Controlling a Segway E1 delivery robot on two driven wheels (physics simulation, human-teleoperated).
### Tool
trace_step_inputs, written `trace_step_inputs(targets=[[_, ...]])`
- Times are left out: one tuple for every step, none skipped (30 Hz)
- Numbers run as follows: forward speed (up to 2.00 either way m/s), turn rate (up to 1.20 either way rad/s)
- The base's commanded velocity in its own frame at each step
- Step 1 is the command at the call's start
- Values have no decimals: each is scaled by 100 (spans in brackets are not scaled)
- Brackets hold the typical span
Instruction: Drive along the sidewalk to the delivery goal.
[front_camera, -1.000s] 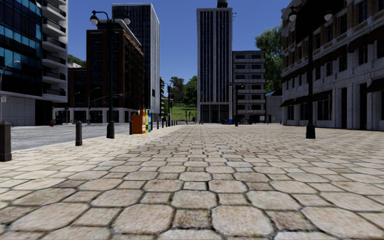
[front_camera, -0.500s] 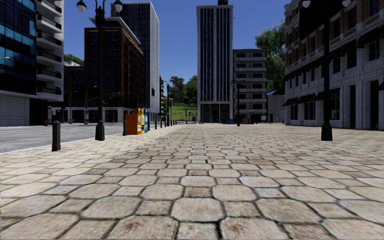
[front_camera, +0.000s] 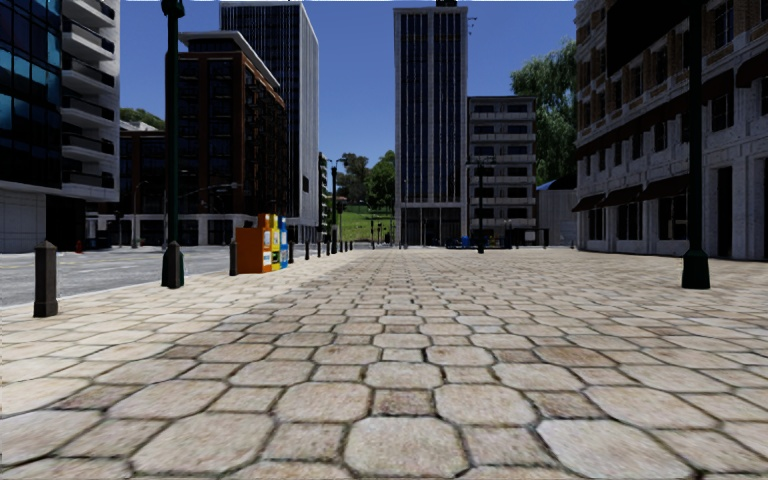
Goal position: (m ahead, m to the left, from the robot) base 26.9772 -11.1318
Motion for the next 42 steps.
trace_step_inputs(targets=[[200,-9],[200,-9],[200,-15],[200,-23],[200,-27],[200,-27],[200,-27],[200,-28],[200,-28],[200,-28],[200,-29],[200,-29],[200,-29],[200,-30],[200,-31],[200,-31],[200,-32],[200,-34],[200,-35],[200,-35],[200,-35],[200,-35],[200,-36],[200,-36],[200,-36],[200,-36],[200,-36],[200,-36],[200,-36],[200,-36],[200,-36],[200,-36],[200,-36],[200,-36],[200,-36],[200,-36],[200,-36],[200,-37],[200,-37],[200,-37],[200,-37],[200,-37]])
